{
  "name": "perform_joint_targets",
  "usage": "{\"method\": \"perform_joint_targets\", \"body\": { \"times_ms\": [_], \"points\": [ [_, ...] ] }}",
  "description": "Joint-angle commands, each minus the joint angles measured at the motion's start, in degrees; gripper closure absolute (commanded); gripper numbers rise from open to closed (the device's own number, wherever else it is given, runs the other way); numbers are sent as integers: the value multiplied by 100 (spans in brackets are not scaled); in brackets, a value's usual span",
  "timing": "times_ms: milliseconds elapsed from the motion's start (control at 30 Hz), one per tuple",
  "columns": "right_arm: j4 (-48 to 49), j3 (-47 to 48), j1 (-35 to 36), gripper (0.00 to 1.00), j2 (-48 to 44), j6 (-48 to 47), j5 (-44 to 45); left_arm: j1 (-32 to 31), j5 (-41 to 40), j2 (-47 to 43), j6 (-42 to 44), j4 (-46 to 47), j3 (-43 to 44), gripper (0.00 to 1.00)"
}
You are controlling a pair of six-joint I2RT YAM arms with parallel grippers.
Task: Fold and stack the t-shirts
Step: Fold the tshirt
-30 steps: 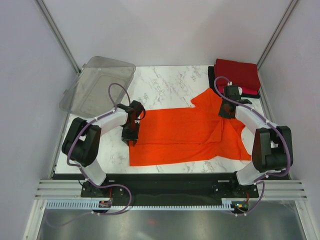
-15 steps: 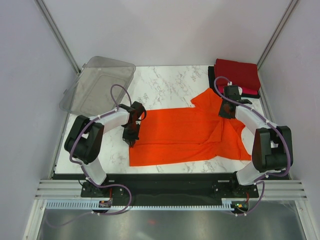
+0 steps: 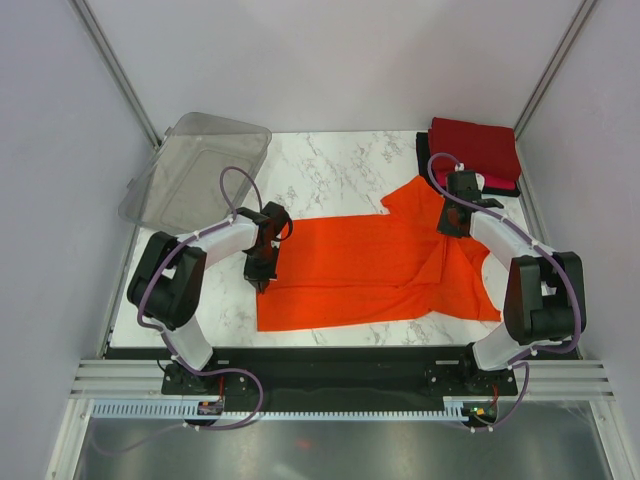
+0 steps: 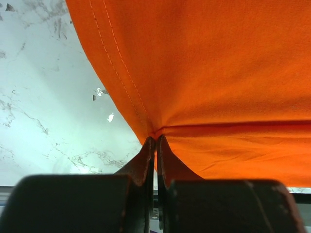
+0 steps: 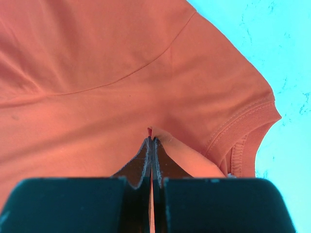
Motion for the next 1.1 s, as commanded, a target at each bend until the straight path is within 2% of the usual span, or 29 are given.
{"method": "perform_joint_targets", "body": {
  "times_ms": [0, 267, 467, 600, 667, 700, 833, 933, 1000, 1067],
  "points": [
    [25, 212, 120, 100, -57, -53, 188, -29, -271, -105, -168, -147, 93, 98],
    [7, 476, 515, 100, 128, -396, 548, -55, -412, -140, -151, -156, 75, 98],
    [-80, 757, 577, 100, 690, -528, 688, -81, -447, -184, -168, -191, 14, 98],
    [-369, 1063, 569, 80, 857, -406, 717, -90, -430, -263, -133, -226, 48, 96],
    [-554, 1214, 577, 71, 727, -318, 358, -99, -421, -315, -116, -304, 101, 88],
    [-599, 1241, 577, 63, 656, -308, 259, -125, -430, -342, -124, -366, 188, 79],
    [-950, 1198, 577, 57, 304, 51, 57, -187, -622, -718, -159, -639, 514, 75],
    [-1047, 768, 577, 55, 49, 306, -145, -265, -562, -922, -133, -631, 742, 69],
    [-1056, 398, 569, 54, -100, 604, -268, -405, -273, -983, 7, -342, 778, 68],
    [-1013, 74, 560, 53, -258, 807, -444, -476, 420, -957, 69, -69, 700, 67]
  ]
}}
